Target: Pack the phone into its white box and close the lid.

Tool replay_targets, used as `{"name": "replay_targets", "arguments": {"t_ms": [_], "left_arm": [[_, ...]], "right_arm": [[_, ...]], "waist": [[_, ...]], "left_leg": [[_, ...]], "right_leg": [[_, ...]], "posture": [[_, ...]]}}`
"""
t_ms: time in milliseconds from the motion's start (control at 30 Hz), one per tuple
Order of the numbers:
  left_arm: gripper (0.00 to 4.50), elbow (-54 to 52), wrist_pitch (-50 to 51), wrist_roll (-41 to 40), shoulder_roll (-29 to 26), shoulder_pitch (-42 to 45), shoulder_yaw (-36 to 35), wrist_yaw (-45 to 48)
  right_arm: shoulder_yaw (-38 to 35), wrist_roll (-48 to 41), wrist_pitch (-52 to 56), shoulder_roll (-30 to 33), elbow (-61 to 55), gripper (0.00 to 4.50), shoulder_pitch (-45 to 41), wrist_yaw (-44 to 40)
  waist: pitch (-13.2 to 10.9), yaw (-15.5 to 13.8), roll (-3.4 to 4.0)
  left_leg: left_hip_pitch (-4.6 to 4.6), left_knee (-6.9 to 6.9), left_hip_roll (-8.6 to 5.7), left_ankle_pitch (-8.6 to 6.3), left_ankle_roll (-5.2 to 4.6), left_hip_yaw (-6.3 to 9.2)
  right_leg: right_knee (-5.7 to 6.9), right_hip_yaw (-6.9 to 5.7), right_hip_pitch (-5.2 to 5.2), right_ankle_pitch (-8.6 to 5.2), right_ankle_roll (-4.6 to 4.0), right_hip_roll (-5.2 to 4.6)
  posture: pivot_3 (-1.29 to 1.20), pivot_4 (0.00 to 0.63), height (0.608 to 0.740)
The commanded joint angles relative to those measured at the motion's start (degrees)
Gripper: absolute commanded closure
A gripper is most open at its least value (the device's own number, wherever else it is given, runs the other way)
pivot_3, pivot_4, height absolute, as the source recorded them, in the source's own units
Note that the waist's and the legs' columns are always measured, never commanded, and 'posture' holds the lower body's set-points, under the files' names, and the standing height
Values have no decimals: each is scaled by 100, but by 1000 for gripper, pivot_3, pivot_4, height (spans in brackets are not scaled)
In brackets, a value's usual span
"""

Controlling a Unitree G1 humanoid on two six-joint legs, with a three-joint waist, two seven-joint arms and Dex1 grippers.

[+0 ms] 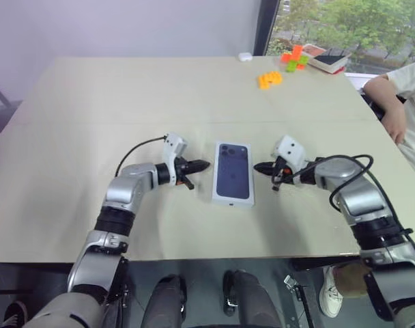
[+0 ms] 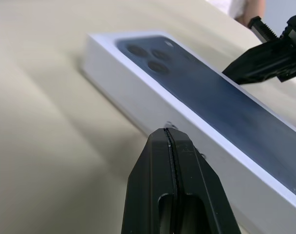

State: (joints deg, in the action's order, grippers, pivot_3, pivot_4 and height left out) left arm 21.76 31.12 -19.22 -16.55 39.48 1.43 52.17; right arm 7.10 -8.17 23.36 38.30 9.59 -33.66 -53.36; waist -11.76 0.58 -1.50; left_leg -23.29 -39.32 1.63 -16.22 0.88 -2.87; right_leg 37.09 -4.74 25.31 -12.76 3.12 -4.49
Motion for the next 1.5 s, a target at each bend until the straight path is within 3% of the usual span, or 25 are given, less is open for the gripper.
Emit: {"name": "replay_targets", "arguments": {"t_ms": [33, 300, 533, 667, 900, 1000, 1067, 1200, 1300, 1333, 1433, 1500], "left_arm": [[4500, -25, -130, -130, 11, 393, -180, -39], [4500, 1870, -1274, 257, 674, 1539, -119, -243], [4500, 2746, -1551, 758, 878, 1742, 321, 158], [4500, 2203, -997, 975, 508, 1263, 910, 1073], [4500, 575, -38, 608, -234, 503, 1104, 2021], [4500, -566, 492, 247, -717, -56, 1115, 2417], [4500, -1022, 573, 115, -828, -282, 980, 2280], [4500, -1484, 280, -182, -861, -522, -60, 1366], [3704, -1775, 131, -274, -1125, -813, -420, 1162], [3185, -1897, 192, -348, -1315, -968, -529, 1212], [1775, -2185, 318, -627, -1740, -1328, -969, 1218], [671, -2293, 308, -710, -2066, -1550, -1222, 1233]], "right_arm": [[-325, -57, -205, -24, 269, 4473, -365, 132], [-62, 269, -873, -838, 1141, 4473, -1049, 606], [345, 820, -1156, -994, 1582, 4473, -999, 742], [380, 556, -616, -713, 829, 4473, -430, 78], [238, -231, 393, -162, -747, 4473, 327, -840], [127, -1026, 1138, 174, -1620, 4473, 712, -1492], [27, -1267, 1290, 243, -1878, 4473, 798, -1584], [-795, -1678, 963, -113, -1687, 4473, 592, -1047], [-986, -1724, 767, -48, -1632, 4500, 593, -1043], [-1033, -1741, 762, 14, -1593, 4241, 605, -1075], [-1153, -1649, 522, 220, -1469, 3246, 675, -1155], [-1266, -1596, 125, 399, -1379, 2137, 757, -1339]], "waist": [[0, -15, 0], [1, 0, -1], [1, 8, -1], [5, 7, -1], [7, 17, -1], [6, 14, 1], [5, 14, 1], [0, -1, -4], [1, 5, -2], [2, 6, -1], [1, 6, 1], [0, -11, 0]], "left_leg": [[0, 0, 0, 1, 1, 0], [-2, 0, -7, 3, 5, -13], [-5, 4, -7, 5, 7, -16], [2, 5, -5, 5, 7, -14], [90, 14, 11, -1, 3, 5], [87, 13, 15, -1, 3, 8], [88, 14, 19, -1, 3, 10], [82, 4, 18, 0, 3, 11], [83, 3, 19, 1, 4, 11], [85, 7, 19, 1, 4, 9], [84, 19, 19, 0, 3, 4], [68, 20, 19, -1, 2, 4]], "right_leg": [[1, 0, 0, 0, 0, 0], [-2, -4, -4, 0, 1, -1], [-3, -7, 2, -1, 2, -1], [-2, -7, -6, -2, 3, 1], [-11, -5, -87, -5, 3, 1], [-11, -2, -85, -5, 2, 2], [-10, 0, -84, -5, 1, 4], [-11, 2, -80, -3, -1, 2], [-10, 3, -79, -1, -4, 2], [-11, 3, -79, -1, -4, 3], [-10, 3, -72, -2, -2, 3], [-11, 3, -61, -4, 0, 3]], "posture": [[0, 150, 740], [0, 150, 740], [0, 150, 740], [0, 150, 740], [0, 150, 740], [0, 150, 740], [0, 150, 740], [0, 150, 740], [0, 150, 740], [0, 150, 740], [0, 150, 740], [0, 150, 740]]}}
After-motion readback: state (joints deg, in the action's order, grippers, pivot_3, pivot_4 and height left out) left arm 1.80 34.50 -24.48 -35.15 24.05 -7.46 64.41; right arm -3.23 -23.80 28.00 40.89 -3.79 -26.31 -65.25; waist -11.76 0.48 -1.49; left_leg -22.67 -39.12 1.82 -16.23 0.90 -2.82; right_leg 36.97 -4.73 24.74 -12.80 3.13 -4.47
